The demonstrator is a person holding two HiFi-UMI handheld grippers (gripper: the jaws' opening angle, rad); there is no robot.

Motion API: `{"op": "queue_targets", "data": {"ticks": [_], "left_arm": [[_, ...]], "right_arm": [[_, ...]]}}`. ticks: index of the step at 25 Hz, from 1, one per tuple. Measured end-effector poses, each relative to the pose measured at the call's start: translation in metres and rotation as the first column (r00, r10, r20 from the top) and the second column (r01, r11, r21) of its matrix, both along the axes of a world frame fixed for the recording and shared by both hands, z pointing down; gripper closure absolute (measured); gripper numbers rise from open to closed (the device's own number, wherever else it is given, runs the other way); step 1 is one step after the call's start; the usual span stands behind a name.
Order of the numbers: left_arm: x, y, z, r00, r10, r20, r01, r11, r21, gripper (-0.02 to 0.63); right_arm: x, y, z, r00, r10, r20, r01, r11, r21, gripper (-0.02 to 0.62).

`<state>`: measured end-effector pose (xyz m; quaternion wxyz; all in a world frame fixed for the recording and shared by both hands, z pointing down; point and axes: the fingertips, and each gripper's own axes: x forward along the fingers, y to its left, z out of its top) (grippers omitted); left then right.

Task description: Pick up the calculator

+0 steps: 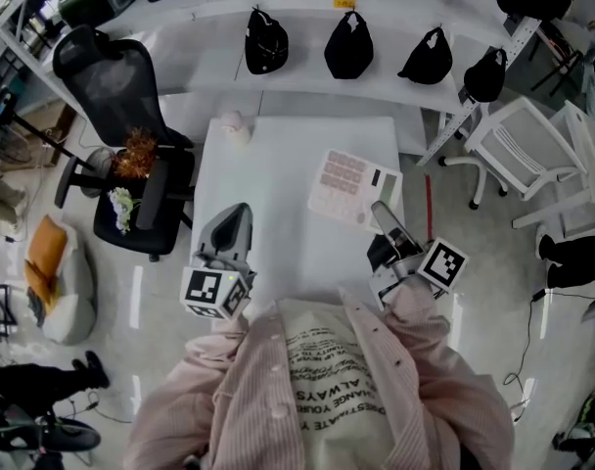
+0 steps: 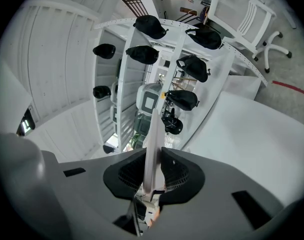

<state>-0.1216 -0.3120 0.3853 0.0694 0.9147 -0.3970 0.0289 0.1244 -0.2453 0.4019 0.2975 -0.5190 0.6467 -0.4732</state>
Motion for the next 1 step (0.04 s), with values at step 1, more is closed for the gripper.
{"op": "queue_targets", "data": {"ticks": [1], "left_arm": [[-0.0001,0.0001,0.0006,1.000,-0.001,0.001,0.001,1.000,-0.001,0.604]], "right_arm": [[0.0005,0.0003,0.0008,1.000,0.001,-0.001,-0.001,1.000,-0.002,0.535]]}}
